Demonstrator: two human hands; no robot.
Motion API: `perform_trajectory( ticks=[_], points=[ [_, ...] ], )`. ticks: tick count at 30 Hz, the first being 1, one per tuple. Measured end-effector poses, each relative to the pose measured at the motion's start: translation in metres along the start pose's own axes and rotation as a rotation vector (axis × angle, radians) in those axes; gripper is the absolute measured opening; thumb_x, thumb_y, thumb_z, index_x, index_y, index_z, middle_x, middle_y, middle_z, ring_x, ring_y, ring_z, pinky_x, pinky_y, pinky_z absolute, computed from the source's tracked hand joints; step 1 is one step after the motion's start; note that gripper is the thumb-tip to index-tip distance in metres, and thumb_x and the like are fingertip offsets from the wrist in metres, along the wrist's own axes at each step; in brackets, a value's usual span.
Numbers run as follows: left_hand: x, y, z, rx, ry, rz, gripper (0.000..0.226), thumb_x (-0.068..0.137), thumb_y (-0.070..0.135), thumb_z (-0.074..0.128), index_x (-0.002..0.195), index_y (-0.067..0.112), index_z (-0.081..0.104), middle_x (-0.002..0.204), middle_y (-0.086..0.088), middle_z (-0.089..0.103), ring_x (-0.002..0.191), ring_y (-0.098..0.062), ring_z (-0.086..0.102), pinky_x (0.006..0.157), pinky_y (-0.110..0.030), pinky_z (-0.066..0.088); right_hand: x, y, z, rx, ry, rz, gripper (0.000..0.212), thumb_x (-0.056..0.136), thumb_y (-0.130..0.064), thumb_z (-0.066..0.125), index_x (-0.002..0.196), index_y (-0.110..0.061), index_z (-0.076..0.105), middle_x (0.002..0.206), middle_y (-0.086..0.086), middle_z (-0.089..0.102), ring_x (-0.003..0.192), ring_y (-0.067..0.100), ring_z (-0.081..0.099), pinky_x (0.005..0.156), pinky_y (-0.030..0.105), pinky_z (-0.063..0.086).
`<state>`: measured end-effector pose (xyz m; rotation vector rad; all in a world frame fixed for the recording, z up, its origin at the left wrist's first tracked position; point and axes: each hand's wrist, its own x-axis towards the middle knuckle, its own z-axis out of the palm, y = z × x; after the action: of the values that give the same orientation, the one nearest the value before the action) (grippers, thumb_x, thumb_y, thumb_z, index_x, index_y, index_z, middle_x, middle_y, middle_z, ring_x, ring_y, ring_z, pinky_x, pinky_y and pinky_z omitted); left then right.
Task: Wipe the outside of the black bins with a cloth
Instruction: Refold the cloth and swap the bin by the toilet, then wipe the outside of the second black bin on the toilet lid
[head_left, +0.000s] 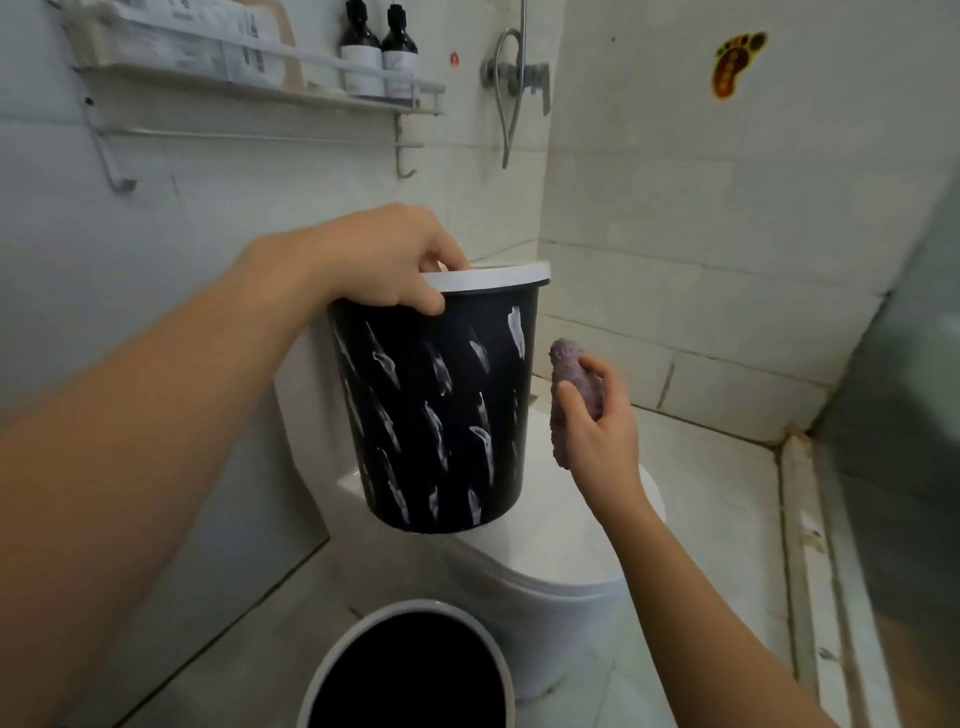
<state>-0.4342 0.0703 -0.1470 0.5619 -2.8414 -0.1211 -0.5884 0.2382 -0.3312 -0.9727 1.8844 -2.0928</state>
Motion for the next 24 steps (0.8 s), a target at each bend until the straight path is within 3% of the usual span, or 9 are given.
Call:
perform_trajectory(
  ticks=[3,5,14,21,24],
  points=[
    [0.026,-0.004,0.011,-0.054,-0.011,0.021,0.037,0.077,0.018,0.075,0.108,0.038,0.072,0.064,0.037,0.062,0.065,0.013,0.058,0.061,-0.018,0.039,0.013,0.005,0.001,-0.041,0.017,-0.011,0.03,0.087,-0.042,0.057,0.115,-0.05,0.054,0.104,0.004,0.07,0.088,0.028,0.066,0.08,0.055,0.057],
    [0.042,-0.009,0.019,-0.082,-0.026,0.033,0.037,0.078,0.017,0.074,0.108,0.038,0.072,0.067,0.036,0.065,0.065,0.012,0.06,0.061,-0.017,0.04,0.021,0.006,0.003,-0.075,0.034,-0.04,0.03,0.087,-0.043,0.057,0.116,-0.051,0.053,0.105,0.002,0.07,0.091,0.029,0.067,0.082,0.056,0.057],
    [0.093,-0.023,0.045,-0.159,-0.081,0.052,0.035,0.079,0.016,0.073,0.106,0.037,0.072,0.077,0.027,0.07,0.068,0.006,0.063,0.06,-0.017,0.041,0.054,0.021,0.001,-0.207,0.029,-0.144,0.033,0.094,-0.032,0.06,0.123,-0.044,0.053,0.114,-0.02,0.064,0.101,0.003,0.062,0.09,0.04,0.054],
    [0.111,-0.028,0.044,-0.199,-0.101,0.012,0.036,0.079,0.014,0.07,0.105,0.038,0.072,0.08,0.019,0.073,0.071,0.001,0.065,0.066,-0.023,0.047,0.07,0.031,0.005,-0.258,0.019,-0.191,0.029,0.095,-0.036,0.058,0.122,-0.047,0.052,0.114,-0.02,0.064,0.103,0.0,0.06,0.09,0.031,0.053],
    [0.116,-0.028,0.05,-0.254,-0.113,-0.007,0.03,0.078,0.017,0.067,0.102,0.033,0.073,0.087,0.011,0.073,0.082,-0.009,0.067,0.076,-0.028,0.052,0.077,0.036,0.006,-0.307,0.007,-0.22,0.026,0.098,-0.038,0.054,0.124,-0.043,0.053,0.118,-0.017,0.063,0.107,0.004,0.059,0.094,0.037,0.051]
  ],
)
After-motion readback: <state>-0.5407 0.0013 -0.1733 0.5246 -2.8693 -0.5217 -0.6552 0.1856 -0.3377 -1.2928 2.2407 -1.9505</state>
